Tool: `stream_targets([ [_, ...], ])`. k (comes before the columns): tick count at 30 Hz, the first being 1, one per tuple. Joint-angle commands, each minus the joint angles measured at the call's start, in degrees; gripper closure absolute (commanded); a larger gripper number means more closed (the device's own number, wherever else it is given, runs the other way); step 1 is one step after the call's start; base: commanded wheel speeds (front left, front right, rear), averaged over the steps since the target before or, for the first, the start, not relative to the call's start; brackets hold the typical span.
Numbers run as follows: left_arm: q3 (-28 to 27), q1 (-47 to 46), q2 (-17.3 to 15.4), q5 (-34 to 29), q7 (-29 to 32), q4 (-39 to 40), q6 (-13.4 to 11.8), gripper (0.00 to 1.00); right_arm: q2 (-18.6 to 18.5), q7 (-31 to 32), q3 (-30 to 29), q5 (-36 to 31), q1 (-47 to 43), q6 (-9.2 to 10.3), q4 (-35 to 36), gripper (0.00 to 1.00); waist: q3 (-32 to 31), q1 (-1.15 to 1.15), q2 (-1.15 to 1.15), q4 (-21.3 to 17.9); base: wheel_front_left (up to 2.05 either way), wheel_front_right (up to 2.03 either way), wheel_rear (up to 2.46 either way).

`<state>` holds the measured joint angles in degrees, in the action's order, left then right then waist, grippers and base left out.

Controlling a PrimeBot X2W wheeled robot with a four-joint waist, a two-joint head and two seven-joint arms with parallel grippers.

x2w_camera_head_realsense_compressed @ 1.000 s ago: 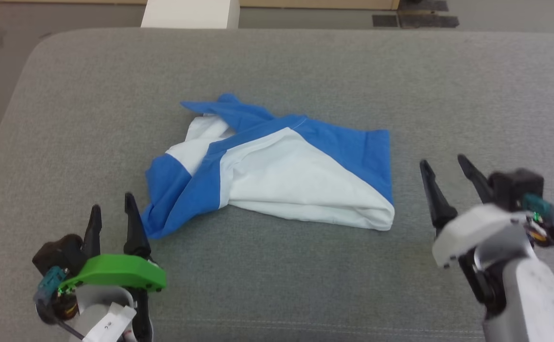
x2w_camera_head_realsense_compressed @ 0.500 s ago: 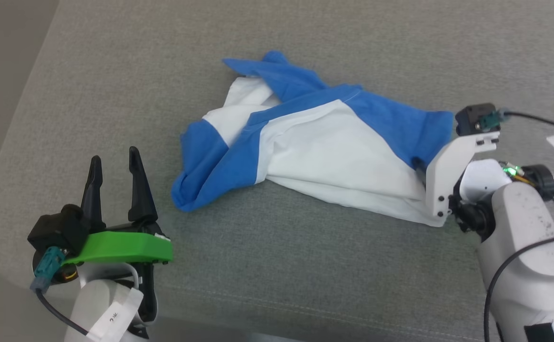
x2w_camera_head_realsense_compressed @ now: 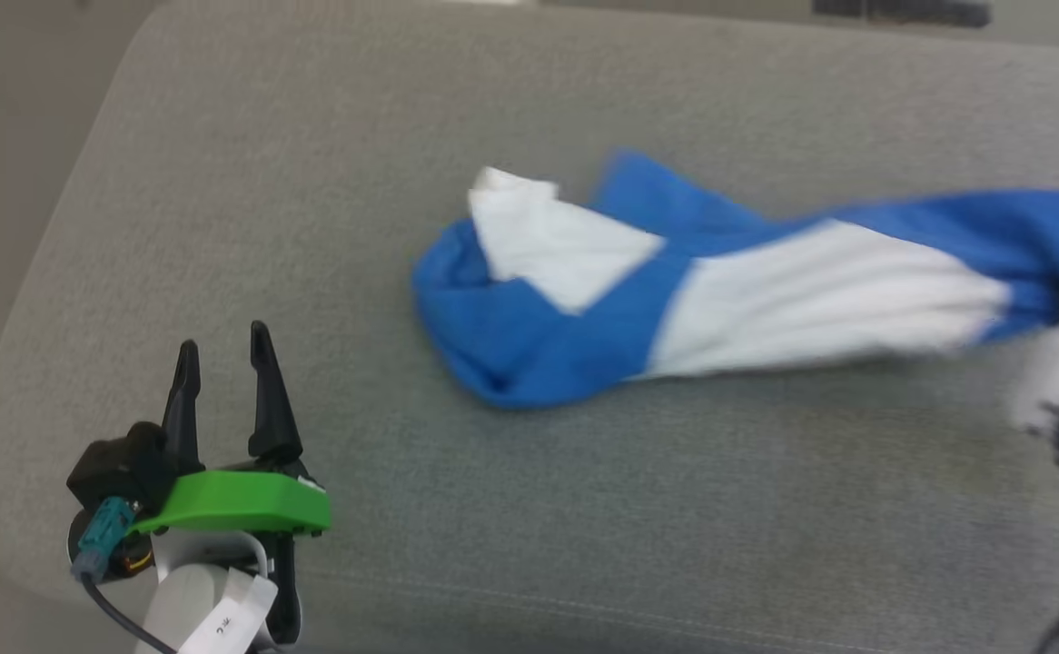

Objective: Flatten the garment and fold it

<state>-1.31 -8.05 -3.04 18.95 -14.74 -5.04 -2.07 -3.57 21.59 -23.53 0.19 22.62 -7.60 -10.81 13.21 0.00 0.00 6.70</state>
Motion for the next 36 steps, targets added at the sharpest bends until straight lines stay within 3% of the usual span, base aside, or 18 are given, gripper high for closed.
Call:
stream_targets([
  [1, -0.31, 0.83, 0.15, -0.57, -0.26, -0.14, 0.01, 0.0, -0.15, 0.13, -2.4, -0.55, -2.37, 0.11, 1.64, 1.0, -3.05, 0.0, 0.0, -3.1, 0.0, 0.0, 0.0],
  [5, -0.61, 1.68, 0.15, -1.08, -0.26, -0.3, 0.34, 0.0, 0.41, 3.78, -9.6, -1.56, -8.77, 0.11, 4.59, 1.0, -3.96, 0.0, 0.0, -5.23, 0.0, 0.0, 0.0],
  [7, -1.02, 1.75, 0.16, -1.39, -0.26, -0.92, 0.9, 0.0, 0.64, 7.77, -12.9, 0.29, -13.13, 0.11, 2.57, 1.0, -4.26, 0.0, 0.0, -6.86, 0.0, 0.0, 0.0],
  [13, -0.4, 1.61, 0.16, -1.64, -0.26, -2.17, 1.52, 0.0, 0.67, 7.77, -12.75, 5.17, -16.41, 0.11, -4.64, 1.0, -4.75, 0.0, 0.0, -8.2, 0.0, 0.0, 0.0],
  [14, -0.22, 1.61, 0.16, -1.64, -0.26, -2.33, 1.53, 0.0, 0.67, 6.38, -11.95, 5.93, -16.47, 0.11, -5.11, 0.85, -4.81, 0.0, 0.0, -8.38, 0.0, 0.0, 0.0],
  [15, 0.04, 1.6, 0.16, -1.57, -0.26, -2.53, 1.53, 0.0, 0.67, 4.27, -11.06, 6.7, -16.6, 0.11, -5.51, 0.0, -4.89, 0.0, 0.0, -8.57, 0.0, 0.0, 0.0],
  [21, 3.37, 0.26, 0.16, -0.16, -0.26, -5.28, 1.54, 0.0, 0.68, -9.16, -4.76, 7.45, -17.98, 0.11, -4.88, 0.0, -5.12, 0.0, 0.0, -9.53, 0.0, 0.0, 0.0],
  [26, 8.5, -3.95, 0.16, 1.91, 2.21, -9.95, 1.17, 0.0, 0.68, -16.64, 1.89, 8.57, -19.22, 0.11, -2.44, 0.0, -4.9, 0.0, 0.0, -10.33, 0.0, 0.0, 0.0],
  [32, 13.93, -11.57, 0.16, 2.57, 12.37, -18.13, -1.32, 0.0, 0.68, -18.42, 7.61, 9.75, -19.49, 0.11, 0.99, 0.0, -4.01, 0.0, 0.0, -11.61, 0.0, 0.0, 0.0],
  [36, 15.66, -17.33, -0.11, 2.04, 24.29, -26.28, -3.85, 0.0, 0.68, -17.8, 10.79, 10.76, -19.56, 0.11, 3.69, 0.0, -3.16, 0.0, 0.0, -12.83, 0.0, 0.0, 0.0],
])
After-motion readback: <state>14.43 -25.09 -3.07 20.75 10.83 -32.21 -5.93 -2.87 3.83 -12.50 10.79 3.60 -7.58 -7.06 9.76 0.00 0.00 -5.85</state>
